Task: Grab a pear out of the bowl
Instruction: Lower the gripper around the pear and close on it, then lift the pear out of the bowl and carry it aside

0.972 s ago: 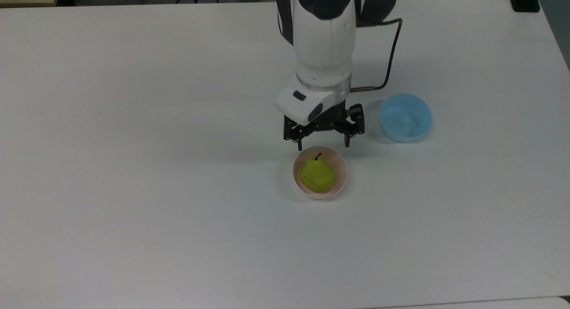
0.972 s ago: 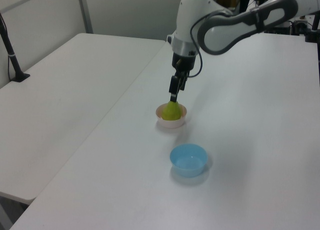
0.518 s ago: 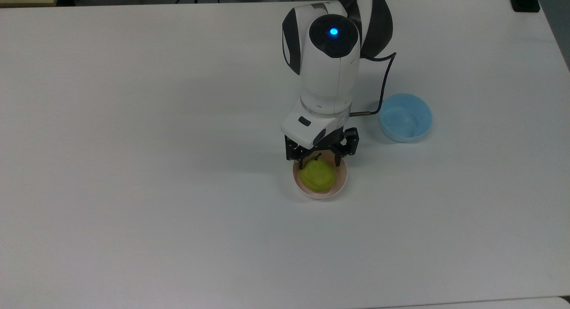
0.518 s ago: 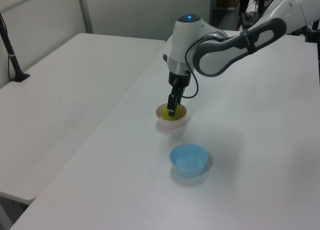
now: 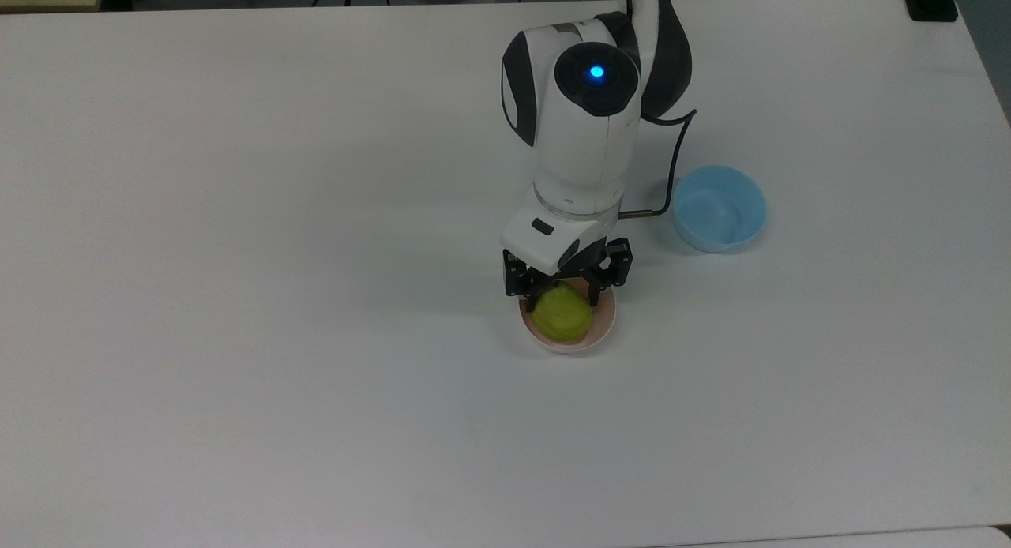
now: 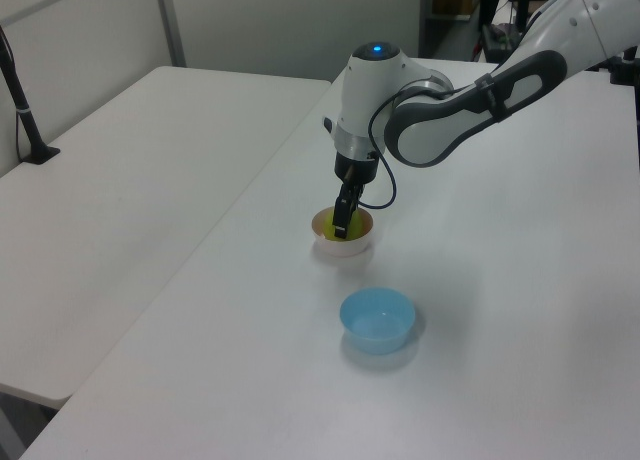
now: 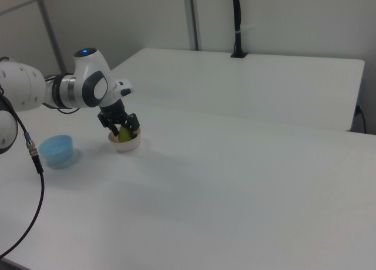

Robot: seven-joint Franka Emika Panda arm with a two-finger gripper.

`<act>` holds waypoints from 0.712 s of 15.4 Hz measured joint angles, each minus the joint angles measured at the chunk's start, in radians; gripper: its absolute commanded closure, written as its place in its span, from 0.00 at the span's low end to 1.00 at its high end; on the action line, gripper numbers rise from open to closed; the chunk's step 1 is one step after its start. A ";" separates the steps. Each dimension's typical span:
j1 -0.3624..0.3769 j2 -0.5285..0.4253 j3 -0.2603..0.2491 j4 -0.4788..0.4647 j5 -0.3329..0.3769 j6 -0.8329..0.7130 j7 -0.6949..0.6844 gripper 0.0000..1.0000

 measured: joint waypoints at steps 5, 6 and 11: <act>0.002 0.000 0.000 0.005 -0.014 0.000 0.003 0.54; 0.002 0.000 0.000 0.007 -0.014 0.000 0.011 0.54; 0.002 -0.052 0.000 0.031 -0.014 -0.003 0.027 0.55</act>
